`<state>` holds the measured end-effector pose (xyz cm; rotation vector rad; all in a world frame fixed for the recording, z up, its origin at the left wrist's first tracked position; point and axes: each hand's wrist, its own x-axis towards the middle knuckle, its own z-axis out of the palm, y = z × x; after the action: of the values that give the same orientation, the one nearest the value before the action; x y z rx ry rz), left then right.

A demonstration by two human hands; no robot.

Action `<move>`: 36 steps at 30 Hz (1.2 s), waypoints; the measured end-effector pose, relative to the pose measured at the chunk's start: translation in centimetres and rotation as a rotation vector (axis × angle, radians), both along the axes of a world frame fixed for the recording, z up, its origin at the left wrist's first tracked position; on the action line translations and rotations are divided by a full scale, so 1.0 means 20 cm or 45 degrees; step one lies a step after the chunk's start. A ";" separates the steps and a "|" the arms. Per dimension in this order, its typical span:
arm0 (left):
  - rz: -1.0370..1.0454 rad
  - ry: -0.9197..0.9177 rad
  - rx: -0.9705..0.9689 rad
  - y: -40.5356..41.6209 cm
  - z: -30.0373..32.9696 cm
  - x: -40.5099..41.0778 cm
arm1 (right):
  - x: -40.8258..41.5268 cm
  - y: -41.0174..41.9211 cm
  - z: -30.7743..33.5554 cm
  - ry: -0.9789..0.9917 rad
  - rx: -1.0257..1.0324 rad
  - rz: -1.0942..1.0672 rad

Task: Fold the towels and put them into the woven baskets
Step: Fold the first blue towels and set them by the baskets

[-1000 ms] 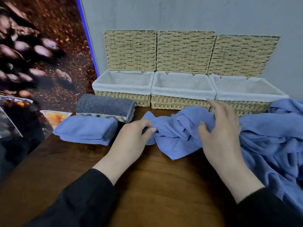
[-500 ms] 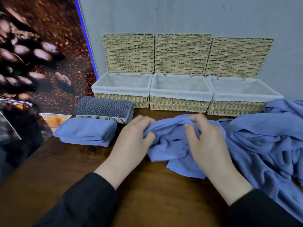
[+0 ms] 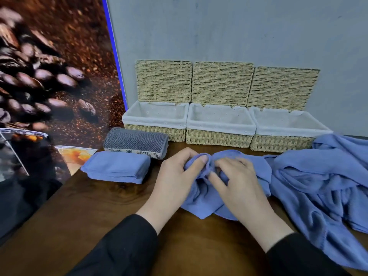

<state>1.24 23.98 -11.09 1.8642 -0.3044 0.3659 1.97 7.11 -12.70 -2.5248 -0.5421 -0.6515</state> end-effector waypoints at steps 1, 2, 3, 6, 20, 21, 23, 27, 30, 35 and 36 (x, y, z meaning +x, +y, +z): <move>-0.036 0.010 0.003 0.00 0.02 -0.02 | 0.00 -0.01 0.00 -0.005 0.052 -0.022; -0.060 0.018 0.056 0.01 0.03 -0.04 | -0.01 -0.02 0.02 0.022 0.150 -0.026; -0.073 0.024 0.146 0.02 0.04 -0.05 | -0.02 -0.03 0.05 0.061 0.284 -0.014; -0.020 0.098 0.403 0.10 0.00 -0.06 | -0.09 -0.08 0.19 0.199 0.625 -0.035; 0.359 -0.093 0.182 0.27 0.48 -0.21 | -0.35 -0.16 0.63 0.325 0.441 -0.073; 0.347 -0.093 0.178 0.27 0.53 -0.23 | -0.35 -0.17 0.65 0.233 0.435 -0.108; 0.299 -0.021 0.055 0.26 0.59 -0.26 | -0.36 -0.21 0.69 0.076 0.525 -0.121; 0.256 0.136 -0.344 0.29 0.65 -0.31 | -0.37 -0.32 0.80 0.013 0.521 -0.199; 0.300 0.071 -0.433 0.34 0.70 -0.30 | -0.40 -0.36 0.85 0.107 0.612 -0.210; 0.445 -0.465 -0.239 0.36 0.96 -0.33 | -0.48 -0.29 1.04 0.005 1.450 0.260; 0.464 -0.584 -0.236 0.36 1.04 -0.34 | -0.50 -0.28 1.10 -0.124 1.484 0.293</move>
<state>-5.58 31.16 9.66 1.6349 -0.2260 1.0428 -7.95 1.57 9.28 -1.3270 -0.3188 -0.7120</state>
